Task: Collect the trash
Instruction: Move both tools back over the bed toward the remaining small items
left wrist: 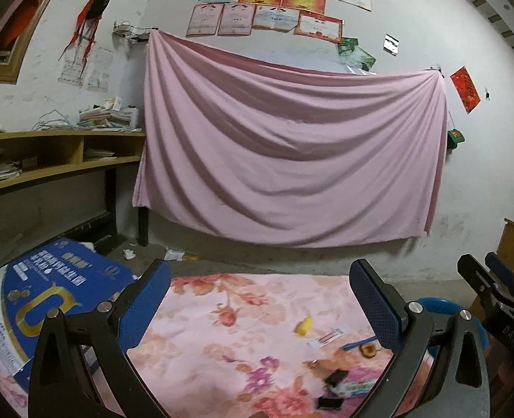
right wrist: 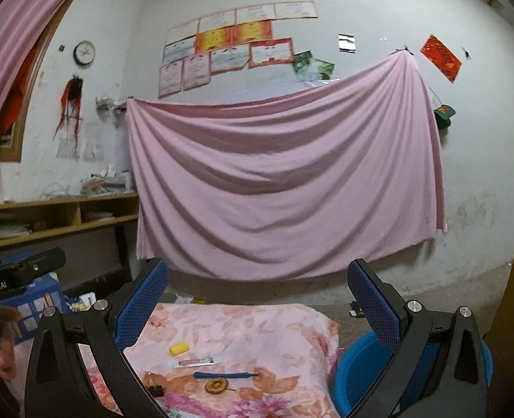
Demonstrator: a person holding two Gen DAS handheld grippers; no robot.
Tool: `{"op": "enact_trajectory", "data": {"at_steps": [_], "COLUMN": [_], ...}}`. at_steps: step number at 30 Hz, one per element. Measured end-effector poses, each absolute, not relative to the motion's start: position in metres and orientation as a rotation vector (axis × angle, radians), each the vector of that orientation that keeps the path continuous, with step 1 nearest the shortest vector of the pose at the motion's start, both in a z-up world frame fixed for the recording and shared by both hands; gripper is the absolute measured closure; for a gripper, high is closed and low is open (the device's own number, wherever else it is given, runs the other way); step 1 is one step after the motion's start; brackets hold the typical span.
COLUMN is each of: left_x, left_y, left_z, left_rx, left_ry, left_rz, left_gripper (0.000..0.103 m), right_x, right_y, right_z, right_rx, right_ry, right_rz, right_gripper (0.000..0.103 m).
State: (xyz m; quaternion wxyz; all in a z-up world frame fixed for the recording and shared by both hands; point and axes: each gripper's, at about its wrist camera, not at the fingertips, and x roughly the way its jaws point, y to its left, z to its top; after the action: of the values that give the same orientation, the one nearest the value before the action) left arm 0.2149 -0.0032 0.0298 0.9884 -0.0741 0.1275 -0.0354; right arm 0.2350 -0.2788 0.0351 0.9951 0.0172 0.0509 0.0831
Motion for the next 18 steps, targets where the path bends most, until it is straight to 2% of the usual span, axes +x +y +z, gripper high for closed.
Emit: {"op": "enact_trajectory", "data": {"at_steps": [9,18], "left_x": [0.199,0.201], "left_y": [-0.002,-0.016], "left_z": [0.008,-0.003], "left_rx": [-0.115,-0.067], "left_ry": [0.293,0.426], "left_rz": [-0.069,-0.143], "left_gripper": [0.003,0.003], "right_x": [0.232,0.247], "right_y": [-0.260,-0.259], "right_z": [0.025,0.004], "right_rx": [-0.050,-0.087], "right_ry": [0.184,0.419], "right_rz": [0.222,0.295], "right_gripper": [0.000,0.000]}}
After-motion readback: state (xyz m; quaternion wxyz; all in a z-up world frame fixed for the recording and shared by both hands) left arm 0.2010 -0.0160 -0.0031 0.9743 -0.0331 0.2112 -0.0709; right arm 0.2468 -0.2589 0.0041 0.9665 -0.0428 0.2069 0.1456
